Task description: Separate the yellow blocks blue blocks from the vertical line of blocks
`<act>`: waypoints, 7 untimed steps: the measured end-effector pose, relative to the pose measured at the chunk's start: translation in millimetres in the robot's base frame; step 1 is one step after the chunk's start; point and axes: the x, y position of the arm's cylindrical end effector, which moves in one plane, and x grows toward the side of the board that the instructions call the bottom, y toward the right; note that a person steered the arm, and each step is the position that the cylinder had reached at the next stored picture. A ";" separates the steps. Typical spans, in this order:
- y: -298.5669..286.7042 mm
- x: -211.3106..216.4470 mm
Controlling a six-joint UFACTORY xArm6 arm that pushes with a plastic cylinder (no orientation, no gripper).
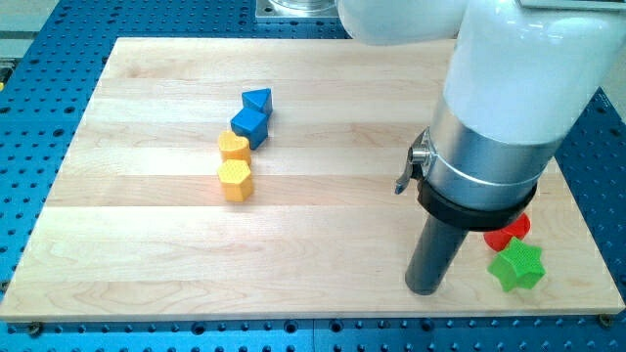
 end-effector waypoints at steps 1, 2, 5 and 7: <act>0.0 2.8; 0.5 0.5; -22.4 0.9; -149.2 -72.4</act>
